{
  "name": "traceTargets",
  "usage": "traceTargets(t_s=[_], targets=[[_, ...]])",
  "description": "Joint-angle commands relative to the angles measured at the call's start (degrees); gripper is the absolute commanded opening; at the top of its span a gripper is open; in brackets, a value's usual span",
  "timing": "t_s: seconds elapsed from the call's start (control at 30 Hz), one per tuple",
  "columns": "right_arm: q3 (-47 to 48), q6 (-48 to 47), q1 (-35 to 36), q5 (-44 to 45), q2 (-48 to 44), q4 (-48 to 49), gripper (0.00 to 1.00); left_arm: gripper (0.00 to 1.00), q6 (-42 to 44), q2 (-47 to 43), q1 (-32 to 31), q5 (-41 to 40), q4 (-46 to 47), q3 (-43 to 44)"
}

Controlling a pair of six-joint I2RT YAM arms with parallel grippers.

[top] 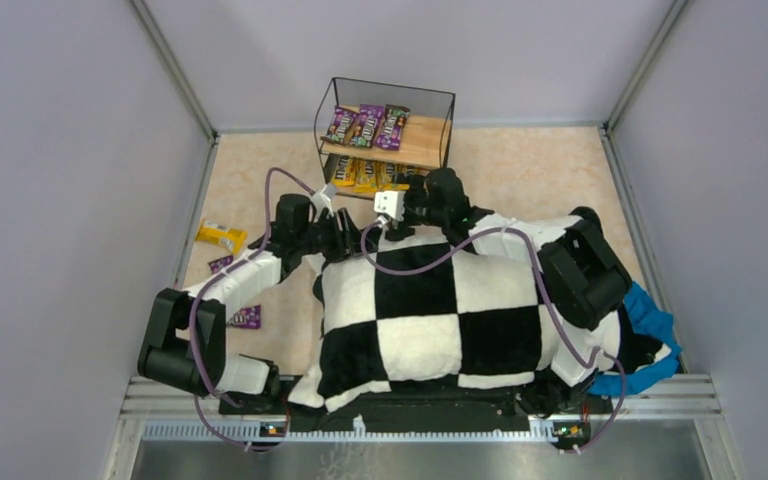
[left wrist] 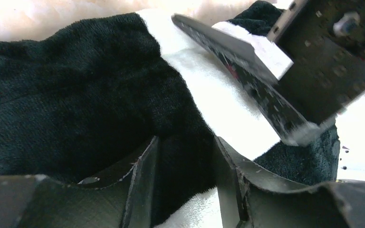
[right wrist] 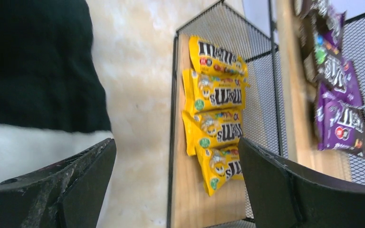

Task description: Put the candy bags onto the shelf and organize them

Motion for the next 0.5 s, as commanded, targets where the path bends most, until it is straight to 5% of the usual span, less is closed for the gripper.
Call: traceTargets(t_s=[0.0, 0.13, 0.27, 0.47], targets=[[-2.1, 12.91, 2.64, 1.49, -6.35, 5.02, 0.99, 0.54, 3.55, -2.34, -0.43, -1.27, -8.91, 2.65], [-4.06, 22.48, 2.86, 1.55, -9.91, 5.63, 0.99, 0.56, 4.84, -3.75, 0.19, -2.14, -12.65, 5.27], [-4.49, 40.14, 3.2, 11.19, -16.15, 5.56, 0.99, 0.64, 7.07, -6.66, 2.27, -6.0, -19.47, 8.61], [-5.95, 64.27, 3.19, 14.61, -27.2, -3.9, 0.99, 0.77, 11.25, -11.55, 9.8, -13.88, -29.11, 14.04]])
